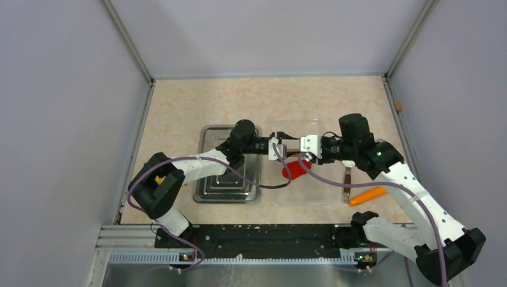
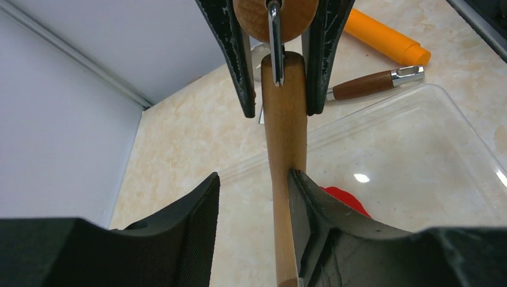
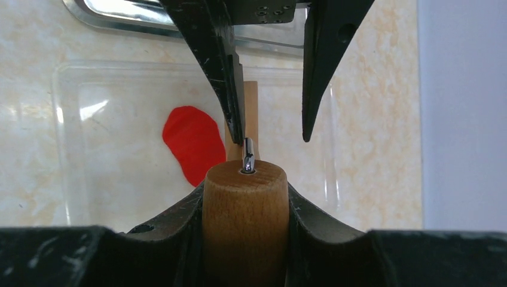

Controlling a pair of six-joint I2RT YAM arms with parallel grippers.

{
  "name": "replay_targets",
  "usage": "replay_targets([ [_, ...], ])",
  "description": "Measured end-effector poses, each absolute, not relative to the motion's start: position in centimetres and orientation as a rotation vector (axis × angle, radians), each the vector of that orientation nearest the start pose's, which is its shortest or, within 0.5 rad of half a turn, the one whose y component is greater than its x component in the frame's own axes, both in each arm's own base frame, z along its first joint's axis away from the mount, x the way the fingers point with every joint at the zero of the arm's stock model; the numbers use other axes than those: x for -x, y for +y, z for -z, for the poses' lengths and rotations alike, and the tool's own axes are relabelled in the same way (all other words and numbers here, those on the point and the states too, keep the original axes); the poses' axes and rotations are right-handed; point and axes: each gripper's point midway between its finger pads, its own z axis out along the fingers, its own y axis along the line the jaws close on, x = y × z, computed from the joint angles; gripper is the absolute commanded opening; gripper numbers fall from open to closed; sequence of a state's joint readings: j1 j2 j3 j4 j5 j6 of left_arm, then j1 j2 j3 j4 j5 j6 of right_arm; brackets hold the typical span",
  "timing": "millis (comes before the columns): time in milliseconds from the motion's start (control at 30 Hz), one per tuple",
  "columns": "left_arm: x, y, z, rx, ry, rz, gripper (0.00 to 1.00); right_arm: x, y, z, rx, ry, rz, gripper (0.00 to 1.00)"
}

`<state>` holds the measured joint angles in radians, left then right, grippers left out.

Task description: Roll out the dumpling wrappers from the dough

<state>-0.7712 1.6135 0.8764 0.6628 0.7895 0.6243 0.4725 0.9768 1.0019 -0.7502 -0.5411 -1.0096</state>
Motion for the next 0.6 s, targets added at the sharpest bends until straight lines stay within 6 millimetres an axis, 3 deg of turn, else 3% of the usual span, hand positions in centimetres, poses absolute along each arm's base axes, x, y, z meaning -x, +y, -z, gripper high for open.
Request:
replay_targets([
  [267, -25.5, -40.2, -19.8, -1.548, 0.771, 0.755, 0.49, -23.8, 18.7, -22.8, 1.713, 1.287, -0.191, 0.00],
  [367, -25.8, -40.7, -19.4, -1.564, 0.762, 0.757, 0.45, -24.1, 18.8, -23.1, 1.705, 1.274, -0.172, 0.00],
  [600, -26.8, -42.6, -18.4, -1.552, 0.791, 0.751, 0.06, -23.8, 19.2, -22.8, 1.724, 1.270, -0.179, 0.00],
])
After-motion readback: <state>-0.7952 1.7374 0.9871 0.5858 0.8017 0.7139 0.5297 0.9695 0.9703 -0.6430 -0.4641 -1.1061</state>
